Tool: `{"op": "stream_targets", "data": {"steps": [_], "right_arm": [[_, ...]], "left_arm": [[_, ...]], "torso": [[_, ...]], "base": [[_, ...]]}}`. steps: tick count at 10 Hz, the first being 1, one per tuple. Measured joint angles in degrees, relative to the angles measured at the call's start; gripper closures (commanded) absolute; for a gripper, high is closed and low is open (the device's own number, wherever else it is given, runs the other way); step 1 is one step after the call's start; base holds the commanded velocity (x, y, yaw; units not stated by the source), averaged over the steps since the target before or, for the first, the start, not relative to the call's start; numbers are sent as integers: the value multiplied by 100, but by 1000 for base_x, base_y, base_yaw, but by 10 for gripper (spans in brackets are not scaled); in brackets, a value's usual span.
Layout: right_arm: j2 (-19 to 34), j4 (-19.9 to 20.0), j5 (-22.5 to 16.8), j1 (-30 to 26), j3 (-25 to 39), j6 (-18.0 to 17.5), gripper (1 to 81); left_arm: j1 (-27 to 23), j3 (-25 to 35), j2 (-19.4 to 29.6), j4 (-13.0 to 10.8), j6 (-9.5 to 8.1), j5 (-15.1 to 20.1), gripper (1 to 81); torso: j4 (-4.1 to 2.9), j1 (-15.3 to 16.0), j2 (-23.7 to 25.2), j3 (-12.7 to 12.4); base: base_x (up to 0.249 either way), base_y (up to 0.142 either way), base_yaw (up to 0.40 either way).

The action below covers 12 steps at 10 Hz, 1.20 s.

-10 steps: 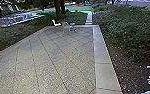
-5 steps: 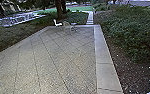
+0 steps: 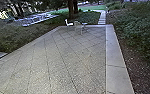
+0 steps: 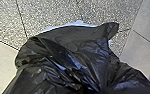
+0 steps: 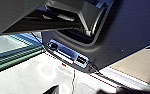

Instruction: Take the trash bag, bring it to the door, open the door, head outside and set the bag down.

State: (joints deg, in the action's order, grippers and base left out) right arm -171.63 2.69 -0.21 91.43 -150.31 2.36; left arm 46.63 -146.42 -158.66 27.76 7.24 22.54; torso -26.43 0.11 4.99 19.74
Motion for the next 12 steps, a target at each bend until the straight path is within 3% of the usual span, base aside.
{"op": "stream_targets", "data": {"steps": [2,7,11,12], "right_arm": [[13,11,41,-4,-7,-28,10],[57,33,69,-78,-10,-46,10],[55,24,61,-94,-10,-22,10],[54,22,61,-94,-10,-22,10]], "left_arm": [[-239,-13,-38,99,-2,50,811],[-1161,-68,-121,126,-5,446,811],[-1740,-306,-149,176,-24,846,811],[-1863,-377,-149,215,-27,987,10]], "torso": [[-59,-2,0,162],[-61,2,-6,1047],[-61,7,-11,1119],[-61,7,-11,1119]], "base": [[0,0,0],[0,0,0],[0,0,0],[0,0,0]]}}
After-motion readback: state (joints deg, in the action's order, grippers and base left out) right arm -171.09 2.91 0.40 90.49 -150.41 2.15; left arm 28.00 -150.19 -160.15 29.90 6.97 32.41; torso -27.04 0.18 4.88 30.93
